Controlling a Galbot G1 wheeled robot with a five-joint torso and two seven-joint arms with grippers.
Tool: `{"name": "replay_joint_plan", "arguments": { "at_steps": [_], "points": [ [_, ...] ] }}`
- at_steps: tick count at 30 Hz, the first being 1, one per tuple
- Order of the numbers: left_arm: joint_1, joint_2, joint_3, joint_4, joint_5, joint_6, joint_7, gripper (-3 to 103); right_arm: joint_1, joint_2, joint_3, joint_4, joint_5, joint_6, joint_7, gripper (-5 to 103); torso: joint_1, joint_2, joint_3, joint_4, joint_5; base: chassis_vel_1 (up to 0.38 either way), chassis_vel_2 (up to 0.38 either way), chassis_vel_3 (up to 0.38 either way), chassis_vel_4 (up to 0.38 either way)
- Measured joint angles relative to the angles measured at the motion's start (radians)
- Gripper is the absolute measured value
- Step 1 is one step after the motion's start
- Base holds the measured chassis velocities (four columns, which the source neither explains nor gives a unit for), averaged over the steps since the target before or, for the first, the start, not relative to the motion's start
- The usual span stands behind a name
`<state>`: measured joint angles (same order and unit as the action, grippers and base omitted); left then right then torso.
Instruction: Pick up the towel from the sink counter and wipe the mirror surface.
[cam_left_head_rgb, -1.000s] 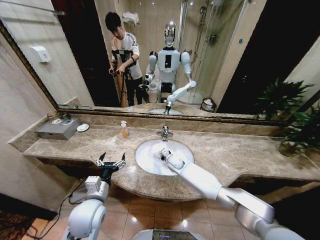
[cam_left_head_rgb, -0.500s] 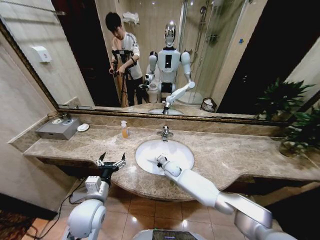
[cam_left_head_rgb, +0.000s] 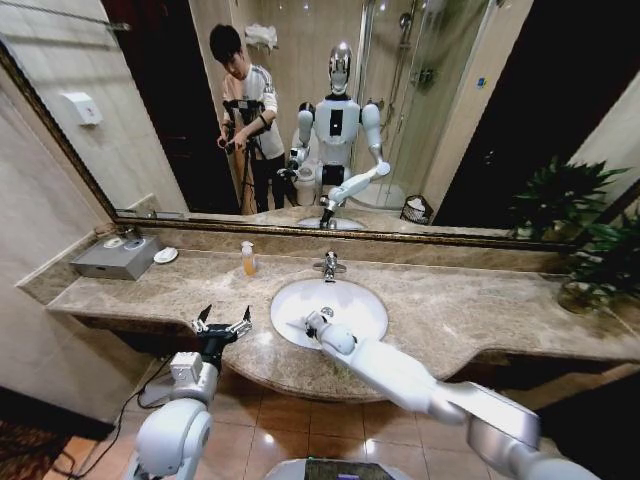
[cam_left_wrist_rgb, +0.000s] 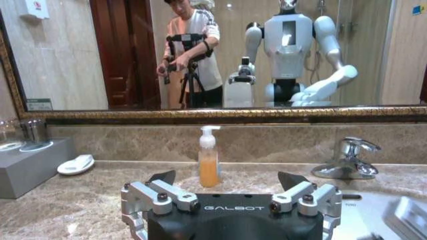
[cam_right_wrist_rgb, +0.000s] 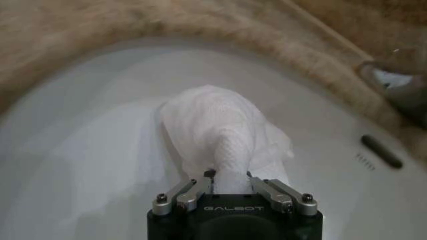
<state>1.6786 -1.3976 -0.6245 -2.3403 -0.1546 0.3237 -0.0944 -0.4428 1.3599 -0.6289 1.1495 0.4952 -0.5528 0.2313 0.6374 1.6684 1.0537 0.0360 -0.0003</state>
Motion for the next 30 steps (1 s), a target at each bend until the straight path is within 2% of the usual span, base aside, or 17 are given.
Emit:
{"name": "replay_joint_plan", "arguments": {
  "at_steps": [2,8,23,26,27,30],
  "points": [
    [0.0,0.0,0.0,0.0,0.0,0.0,0.0,100,0.027,0.043,0.032,-0.084,-0.025,0.025,-0.006,14,0.0,0.0,0.0,0.0,0.0002,0.0,0.0,0.0,0.0],
    [0.0,0.0,0.0,0.0,0.0,0.0,0.0,100,0.077,0.079,0.082,-0.191,-0.065,0.07,-0.009,14,0.0,0.0,0.0,-0.0001,0.0,0.0,0.0,0.0,0.0],
    [0.0,0.0,0.0,0.0,0.0,0.0,0.0,100,-0.02,0.005,-0.026,-0.026,-0.037,0.031,-0.004,14,0.0,0.0,0.0,-0.0002,0.0002,0.0,0.0,0.0,0.0],
    [0.0,0.0,0.0,0.0,0.0,0.0,0.0,100,-0.022,-0.031,-0.057,0.045,-0.003,-0.001,0.007,14,0.0,0.0,0.0,0.0,0.0003,0.0,0.0,0.0,0.0],
    [0.0,0.0,0.0,0.0,0.0,0.0,0.0,100,-0.016,-0.06,-0.076,0.093,0.029,-0.031,0.009,14,0.0,0.0,0.0,-0.0005,-0.0001,0.0,0.0,0.0,0.0],
    [0.0,0.0,0.0,0.0,0.0,0.0,0.0,100,-0.01,-0.045,-0.076,0.073,0.034,-0.027,0.011,14,0.0,0.0,0.0,-0.0005,-0.0001,0.0,0.0,0.0,0.0]
  ]
}}
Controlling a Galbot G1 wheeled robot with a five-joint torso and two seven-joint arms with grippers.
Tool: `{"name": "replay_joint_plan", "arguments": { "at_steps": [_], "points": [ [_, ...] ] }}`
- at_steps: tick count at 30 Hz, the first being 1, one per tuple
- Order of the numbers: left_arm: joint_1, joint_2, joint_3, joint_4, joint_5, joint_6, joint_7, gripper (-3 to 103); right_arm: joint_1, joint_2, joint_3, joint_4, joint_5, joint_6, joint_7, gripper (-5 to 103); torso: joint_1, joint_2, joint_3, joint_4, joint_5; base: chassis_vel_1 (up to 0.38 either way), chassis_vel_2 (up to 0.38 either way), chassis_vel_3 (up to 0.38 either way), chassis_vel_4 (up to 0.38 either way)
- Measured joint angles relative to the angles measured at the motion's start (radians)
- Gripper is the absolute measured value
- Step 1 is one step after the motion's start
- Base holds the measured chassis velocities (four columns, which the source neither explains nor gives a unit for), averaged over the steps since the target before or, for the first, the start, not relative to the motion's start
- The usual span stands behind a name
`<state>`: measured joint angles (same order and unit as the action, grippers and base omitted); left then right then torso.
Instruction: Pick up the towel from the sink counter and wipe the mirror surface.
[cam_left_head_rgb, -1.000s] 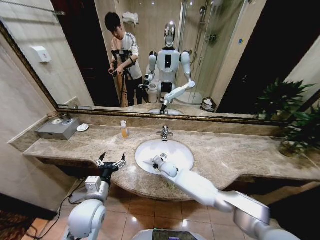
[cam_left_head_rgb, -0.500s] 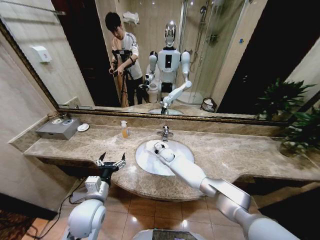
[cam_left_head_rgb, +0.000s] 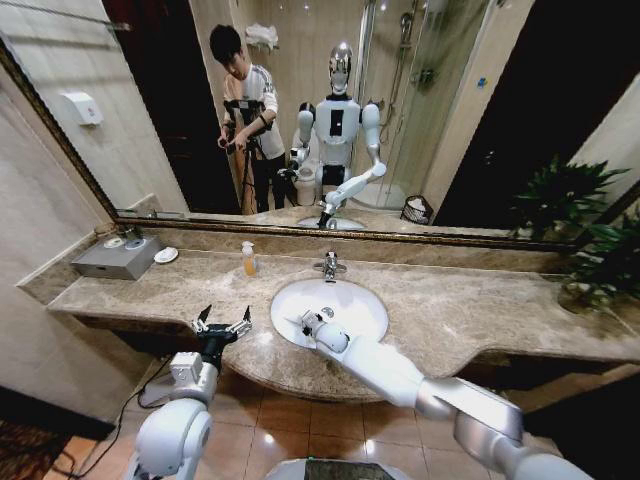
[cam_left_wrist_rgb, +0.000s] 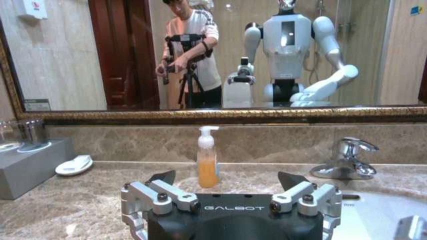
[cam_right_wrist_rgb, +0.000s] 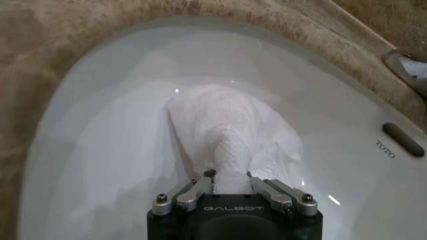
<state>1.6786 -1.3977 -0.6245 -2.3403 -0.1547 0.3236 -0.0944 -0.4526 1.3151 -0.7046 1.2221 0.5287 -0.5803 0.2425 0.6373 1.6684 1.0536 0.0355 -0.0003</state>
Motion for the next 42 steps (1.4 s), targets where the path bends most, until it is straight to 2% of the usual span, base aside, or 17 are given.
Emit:
{"name": "replay_joint_plan", "arguments": {
  "at_steps": [3,6,10,13,20,30,34,38,42],
  "points": [
    [0.0,0.0,0.0,0.0,0.0,0.0,0.0,100,0.02,0.056,0.027,-0.088,-0.002,0.027,0.002,14,0.0,0.0,0.0,0.0008,0.0004,0.0,0.0,0.0,0.0],
    [0.0,0.0,0.0,0.0,0.0,0.0,0.0,100,0.042,0.09,0.05,-0.167,-0.019,0.049,-0.022,14,0.0,0.0,0.0,0.0005,0.0,0.0,0.0,0.0,0.0],
    [0.0,0.0,0.0,0.0,0.0,0.0,0.0,100,0.057,0.121,0.095,-0.263,-0.071,0.094,-0.037,14,0.0,0.0,0.0,0.0005,0.0003,0.0,0.0,0.0,0.0],
    [0.0,0.0,0.0,0.0,0.0,0.0,0.0,100,0.067,0.118,0.121,-0.284,-0.078,0.107,-0.031,14,0.0,0.0,0.0,0.0005,0.0004,0.0,0.0,0.0,0.0],
    [0.0,0.0,0.0,0.0,0.0,0.0,0.0,100,0.08,0.031,0.132,-0.215,-0.053,0.089,-0.016,14,0.0,0.0,0.0,0.0,0.0003,0.0,0.0,0.0,0.0],
    [0.0,0.0,0.0,0.0,0.0,0.0,0.0,100,-0.036,-0.057,0.082,-0.08,-0.054,0.047,-0.032,14,0.0,0.0,0.0,0.0005,0.0006,0.0,0.0,0.0,0.0],
    [0.0,0.0,0.0,0.0,0.0,0.0,0.0,100,-0.065,-0.137,0.063,0.038,-0.042,0.005,-0.021,14,0.0,0.0,0.0,0.0004,0.0004,0.0,0.0,0.0,0.0],
    [0.0,0.0,0.0,0.0,0.0,0.0,0.0,100,-0.073,-0.159,0.066,0.067,-0.037,-0.006,0.001,14,0.0,0.0,0.0,0.0003,0.0004,0.0,0.0,0.0,0.0],
    [0.0,0.0,0.0,0.0,0.0,0.0,0.0,100,-0.07,-0.148,0.099,0.026,-0.039,-0.002,0.02,14,0.0,0.0,0.0,0.0005,0.0004,0.0,0.0,0.0,0.0]
  ]
}}
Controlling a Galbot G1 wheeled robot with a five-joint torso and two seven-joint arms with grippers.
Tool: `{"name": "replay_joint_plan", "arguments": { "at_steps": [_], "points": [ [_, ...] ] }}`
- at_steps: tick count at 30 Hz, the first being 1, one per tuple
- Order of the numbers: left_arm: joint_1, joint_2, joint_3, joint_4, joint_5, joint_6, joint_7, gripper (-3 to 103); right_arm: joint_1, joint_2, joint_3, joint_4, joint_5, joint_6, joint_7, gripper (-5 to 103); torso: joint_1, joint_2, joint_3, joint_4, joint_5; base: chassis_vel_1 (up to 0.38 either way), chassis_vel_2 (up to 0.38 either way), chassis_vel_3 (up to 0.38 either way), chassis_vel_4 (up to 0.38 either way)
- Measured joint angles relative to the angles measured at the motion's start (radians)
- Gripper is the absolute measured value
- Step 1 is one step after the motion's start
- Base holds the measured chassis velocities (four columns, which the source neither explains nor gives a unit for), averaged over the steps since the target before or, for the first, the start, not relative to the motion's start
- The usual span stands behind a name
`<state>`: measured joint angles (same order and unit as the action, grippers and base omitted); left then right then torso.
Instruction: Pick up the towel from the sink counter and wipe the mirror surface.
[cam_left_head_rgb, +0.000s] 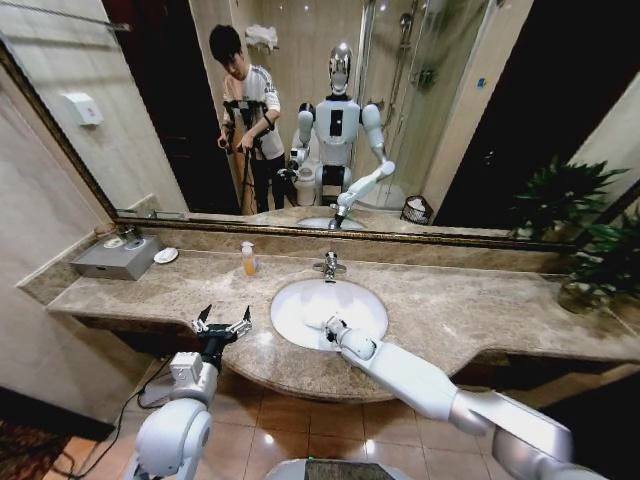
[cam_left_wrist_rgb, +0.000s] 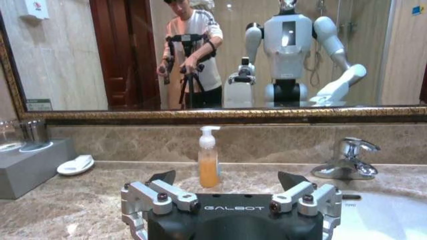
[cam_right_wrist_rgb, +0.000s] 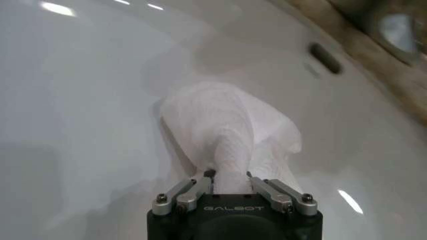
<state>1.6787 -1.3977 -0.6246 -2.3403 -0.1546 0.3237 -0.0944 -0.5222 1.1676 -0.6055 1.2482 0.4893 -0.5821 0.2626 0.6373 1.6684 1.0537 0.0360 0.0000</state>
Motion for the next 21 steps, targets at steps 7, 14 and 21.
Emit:
{"name": "replay_joint_plan", "arguments": {
  "at_steps": [7,14,21],
  "points": [
    [0.0,0.0,0.0,0.0,0.0,0.0,0.0,100,0.033,0.023,0.074,-0.118,-0.037,0.033,-0.007,14,0.0,0.0,0.0,0.0001,0.0001,0.0,0.0,0.0,0.0],
    [0.0,0.0,0.0,0.0,0.0,0.0,0.0,100,-0.023,-0.09,0.118,0.097,0.006,0.015,0.049,14,0.0,0.0,0.0,-0.0002,0.0002,0.0,0.0,0.0,0.0],
    [0.0,0.0,0.0,0.0,0.0,0.0,0.0,100,-0.181,-0.252,0.269,0.353,-0.021,0.098,0.124,14,0.0,0.0,0.0,-0.0005,0.0004,0.0,0.0,0.0,0.0]
  ]
}}
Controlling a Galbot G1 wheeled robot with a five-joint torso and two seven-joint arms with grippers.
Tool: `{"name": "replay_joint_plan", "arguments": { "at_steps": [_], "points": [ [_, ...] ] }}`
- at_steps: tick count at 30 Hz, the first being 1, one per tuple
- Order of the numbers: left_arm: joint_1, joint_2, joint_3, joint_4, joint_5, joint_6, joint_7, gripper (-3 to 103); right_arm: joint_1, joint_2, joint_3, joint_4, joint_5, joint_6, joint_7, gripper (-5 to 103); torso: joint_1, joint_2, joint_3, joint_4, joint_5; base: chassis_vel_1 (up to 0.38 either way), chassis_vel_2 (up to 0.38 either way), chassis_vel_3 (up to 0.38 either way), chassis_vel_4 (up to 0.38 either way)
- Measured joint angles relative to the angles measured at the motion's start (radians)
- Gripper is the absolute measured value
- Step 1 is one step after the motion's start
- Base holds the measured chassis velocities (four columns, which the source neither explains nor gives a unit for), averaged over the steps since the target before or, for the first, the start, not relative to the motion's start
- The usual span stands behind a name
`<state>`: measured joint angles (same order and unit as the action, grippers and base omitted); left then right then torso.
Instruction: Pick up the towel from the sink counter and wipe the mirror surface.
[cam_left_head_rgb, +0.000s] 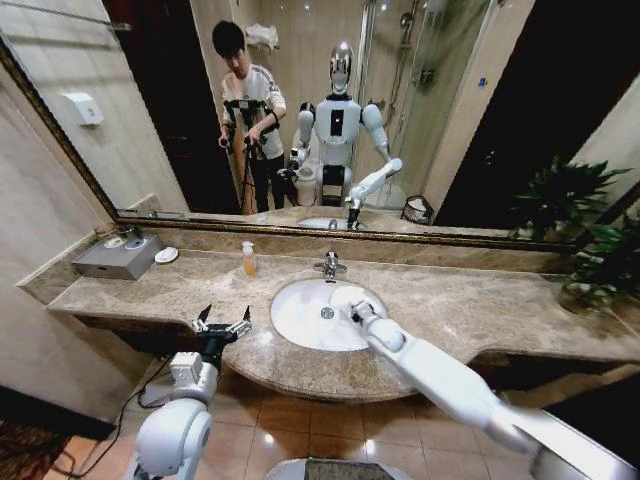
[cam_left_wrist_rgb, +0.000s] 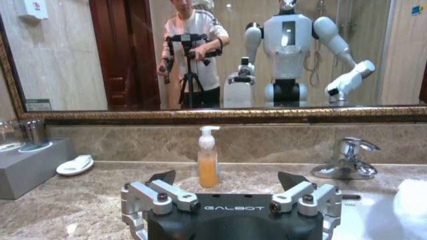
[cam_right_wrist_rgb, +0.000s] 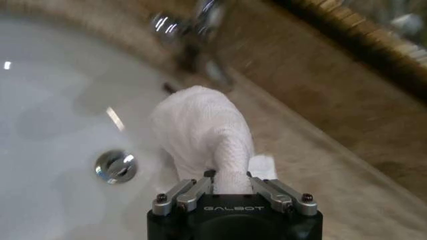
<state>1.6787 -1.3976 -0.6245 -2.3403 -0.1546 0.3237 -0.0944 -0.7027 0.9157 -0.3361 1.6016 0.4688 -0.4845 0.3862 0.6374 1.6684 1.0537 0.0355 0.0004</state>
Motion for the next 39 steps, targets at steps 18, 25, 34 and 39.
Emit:
{"name": "replay_joint_plan", "arguments": {
  "at_steps": [18,25,34,39],
  "points": [
    [0.0,0.0,0.0,0.0,0.0,0.0,0.0,100,-0.232,0.078,0.572,0.119,-0.067,0.111,-0.01,14,0.0,0.0,0.0,0.0,-0.0006,0.0,0.0,0.0,0.0],
    [0.0,0.0,0.0,0.0,0.0,0.0,0.0,100,-0.398,0.096,0.814,0.17,-0.064,0.097,-0.141,14,0.0,0.0,0.0,0.0003,-0.0004,0.0,0.0,0.0,0.0],
    [0.0,0.0,0.0,0.0,0.0,0.0,0.0,100,-0.386,0.121,0.848,0.213,0.141,-0.234,-0.157,14,0.0,0.0,0.0,0.0009,-0.0008,0.0,0.0,0.0,0.0],
    [0.0,0.0,0.0,0.0,0.0,0.0,0.0,100,-0.333,0.126,0.814,0.144,0.147,-0.251,-0.136,14,0.0,0.0,0.0,0.0011,-0.0004,0.0,0.0,0.0,0.0]
  ]
}}
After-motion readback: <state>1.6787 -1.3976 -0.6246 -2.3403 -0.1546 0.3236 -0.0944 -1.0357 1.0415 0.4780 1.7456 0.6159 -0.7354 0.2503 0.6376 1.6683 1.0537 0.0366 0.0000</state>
